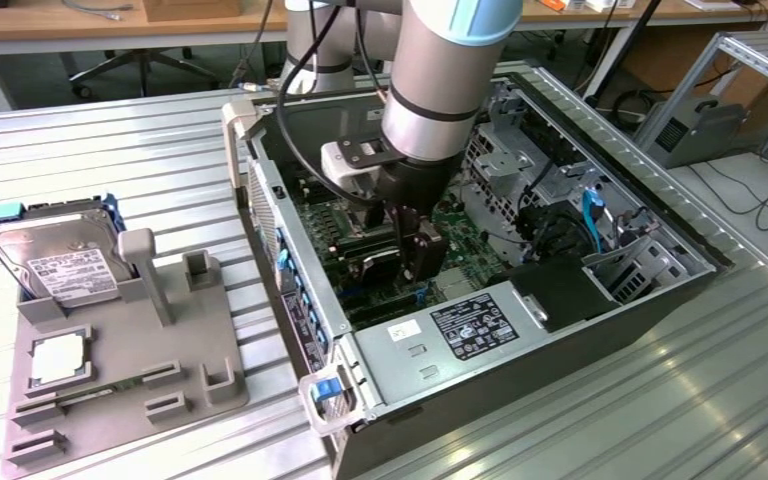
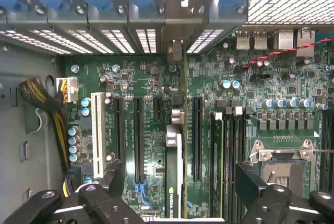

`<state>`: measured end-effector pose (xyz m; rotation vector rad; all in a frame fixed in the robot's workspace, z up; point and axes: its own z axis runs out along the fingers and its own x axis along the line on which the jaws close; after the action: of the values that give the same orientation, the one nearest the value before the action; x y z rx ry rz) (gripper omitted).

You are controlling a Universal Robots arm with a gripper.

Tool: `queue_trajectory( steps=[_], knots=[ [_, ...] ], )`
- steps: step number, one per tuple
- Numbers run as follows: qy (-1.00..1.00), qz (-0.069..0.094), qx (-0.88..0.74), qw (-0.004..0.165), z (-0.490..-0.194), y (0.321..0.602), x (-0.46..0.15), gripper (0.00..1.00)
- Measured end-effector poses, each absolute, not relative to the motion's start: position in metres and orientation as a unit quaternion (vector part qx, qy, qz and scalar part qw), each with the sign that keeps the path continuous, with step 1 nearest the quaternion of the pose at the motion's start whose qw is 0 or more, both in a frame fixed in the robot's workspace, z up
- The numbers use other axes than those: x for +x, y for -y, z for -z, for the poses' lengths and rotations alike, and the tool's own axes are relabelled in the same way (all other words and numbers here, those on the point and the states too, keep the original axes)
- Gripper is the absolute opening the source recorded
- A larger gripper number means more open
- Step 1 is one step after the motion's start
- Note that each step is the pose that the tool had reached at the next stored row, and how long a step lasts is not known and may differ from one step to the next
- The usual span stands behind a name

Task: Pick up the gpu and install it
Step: 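Insert the gpu into the slot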

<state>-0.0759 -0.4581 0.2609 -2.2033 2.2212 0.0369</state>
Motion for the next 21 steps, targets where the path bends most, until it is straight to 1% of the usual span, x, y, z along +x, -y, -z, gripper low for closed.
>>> queue_trajectory(
  steps=[11, 21],
  knots=[
    [-0.71, -0.012, -0.704, 0.006, -0.264, 0.458, -0.076, 0.94],
    [-0.71, -0.012, -0.704, 0.006, -0.299, 0.458, -0.076, 0.94]
  ],
)
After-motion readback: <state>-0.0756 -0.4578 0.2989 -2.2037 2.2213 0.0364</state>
